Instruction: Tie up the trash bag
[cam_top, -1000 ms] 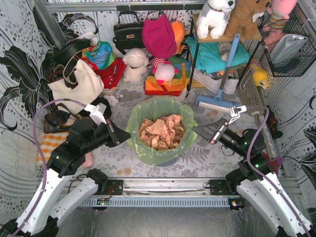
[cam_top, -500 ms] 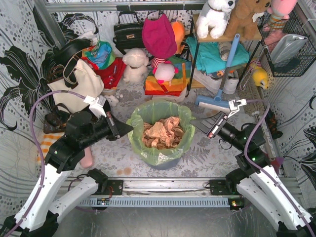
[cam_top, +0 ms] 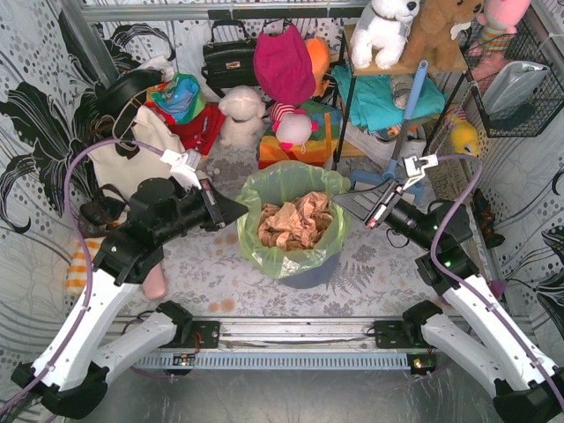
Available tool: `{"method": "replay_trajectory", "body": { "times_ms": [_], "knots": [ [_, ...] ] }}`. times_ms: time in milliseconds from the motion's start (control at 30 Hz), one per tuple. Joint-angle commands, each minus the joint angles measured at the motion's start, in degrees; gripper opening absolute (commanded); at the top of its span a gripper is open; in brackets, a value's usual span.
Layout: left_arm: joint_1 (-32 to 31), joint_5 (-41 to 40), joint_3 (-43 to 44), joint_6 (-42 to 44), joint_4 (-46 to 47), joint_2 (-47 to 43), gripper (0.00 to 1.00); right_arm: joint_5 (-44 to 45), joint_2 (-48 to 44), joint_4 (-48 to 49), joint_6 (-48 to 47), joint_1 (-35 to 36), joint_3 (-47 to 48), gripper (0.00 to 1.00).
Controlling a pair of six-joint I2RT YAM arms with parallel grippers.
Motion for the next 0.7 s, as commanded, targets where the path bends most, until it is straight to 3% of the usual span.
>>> {"method": "replay_trajectory", "body": {
  "times_ms": [0,133,300,433,667],
  "knots": [
    [0.34,-0.71,2.92,2.55,9.75,0.99,0.00,-0.53,0.15,5.32,-2.17,-0.20,3.16,0.00],
    [0.33,0.79,1.76,2.95,11.21,2.60,0.00,0.80,-0.97,1.84,-3.07,-0.12,1.83,0.00],
    [0.32,1.33,-1.47,2.99,10.64,2.05,0.00,8.18,-5.55,-15.62,-7.52,-0.17,1.30,0.00],
    [0.32,0.32,-3.56,3.45,8.49,2.02,0.00,11.29,-8.63,-23.53,-8.90,-0.18,-0.23,0.00],
    [0.32,-0.57,-5.86,4.30,5.60,1.82,0.00,0.70,-9.85,-24.22,-11.09,-0.18,-3.11,0.00]
  ]
}}
